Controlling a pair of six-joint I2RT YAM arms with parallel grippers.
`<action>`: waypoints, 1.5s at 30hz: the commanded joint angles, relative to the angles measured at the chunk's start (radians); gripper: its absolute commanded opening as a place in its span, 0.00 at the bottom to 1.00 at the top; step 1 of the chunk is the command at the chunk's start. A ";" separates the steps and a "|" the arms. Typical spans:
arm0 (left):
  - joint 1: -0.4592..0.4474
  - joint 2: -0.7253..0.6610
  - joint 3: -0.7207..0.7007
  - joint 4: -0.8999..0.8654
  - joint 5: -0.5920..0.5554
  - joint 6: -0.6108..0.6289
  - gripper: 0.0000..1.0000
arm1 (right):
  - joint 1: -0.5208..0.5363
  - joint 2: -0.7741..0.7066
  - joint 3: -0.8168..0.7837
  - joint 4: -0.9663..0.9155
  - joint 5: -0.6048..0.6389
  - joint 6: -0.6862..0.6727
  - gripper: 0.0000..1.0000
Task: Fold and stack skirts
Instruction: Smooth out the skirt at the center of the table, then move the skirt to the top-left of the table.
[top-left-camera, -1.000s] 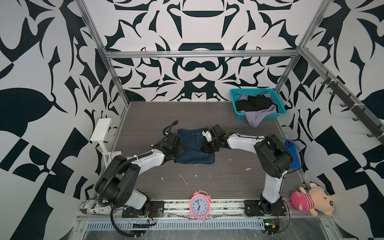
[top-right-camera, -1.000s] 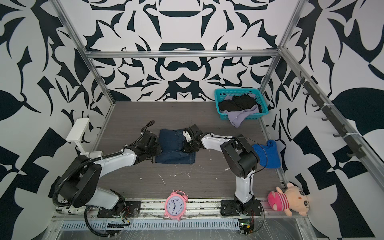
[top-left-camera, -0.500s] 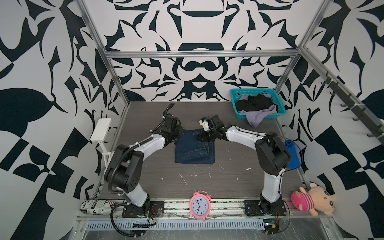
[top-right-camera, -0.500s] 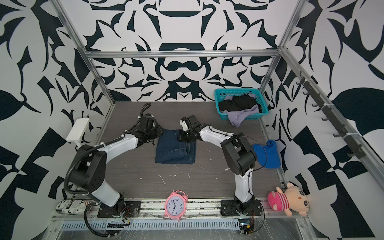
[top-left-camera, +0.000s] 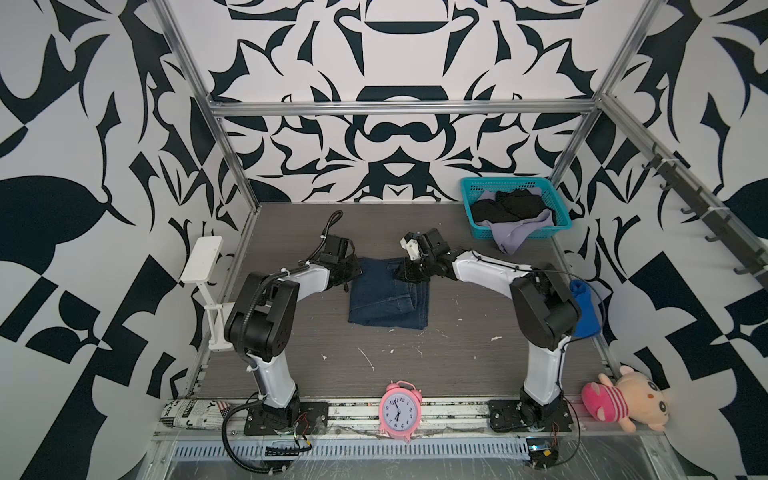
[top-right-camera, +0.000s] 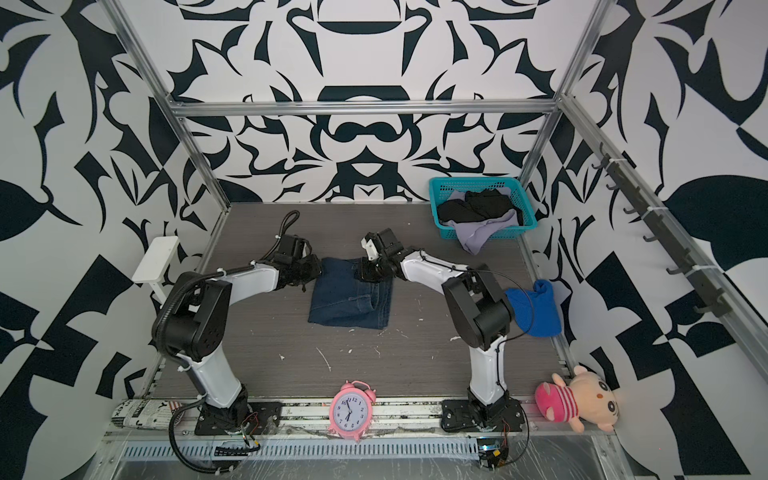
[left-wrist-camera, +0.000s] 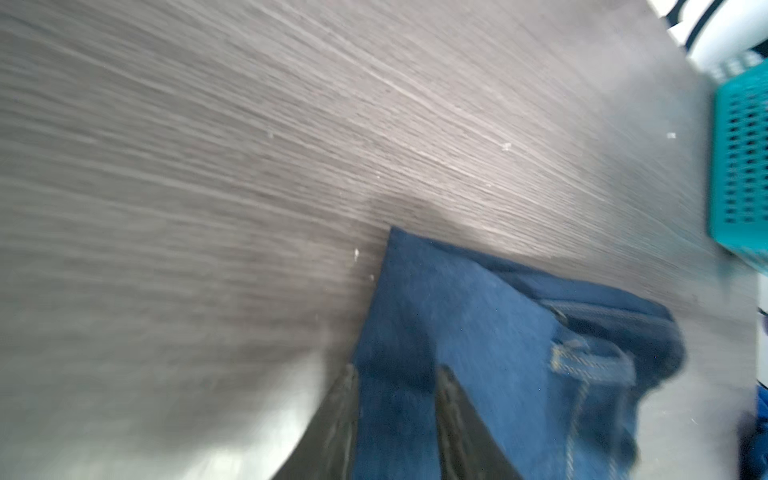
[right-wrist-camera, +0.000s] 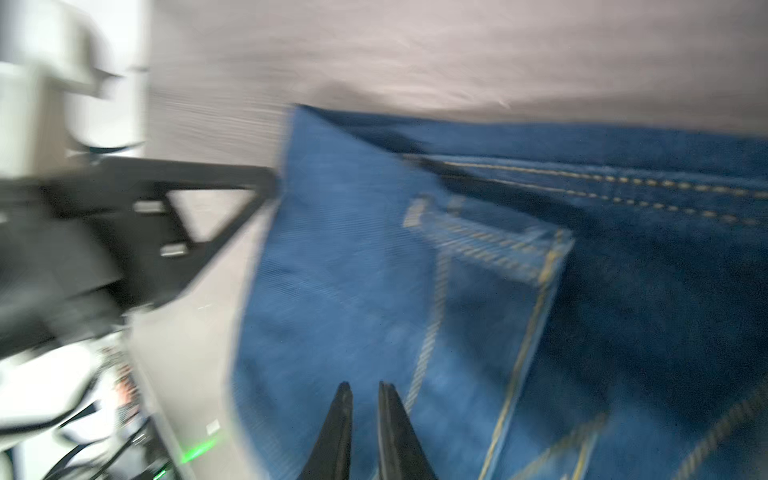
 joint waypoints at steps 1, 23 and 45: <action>-0.004 -0.159 -0.047 -0.039 -0.018 -0.031 0.37 | 0.001 -0.132 -0.061 0.026 -0.140 0.024 0.19; -0.020 -0.315 -0.312 0.014 0.024 -0.100 0.65 | 0.027 0.021 -0.414 0.229 -0.070 0.026 0.20; -0.036 -0.018 -0.343 0.378 0.191 -0.145 0.20 | 0.028 -0.001 -0.413 0.226 -0.037 0.017 0.19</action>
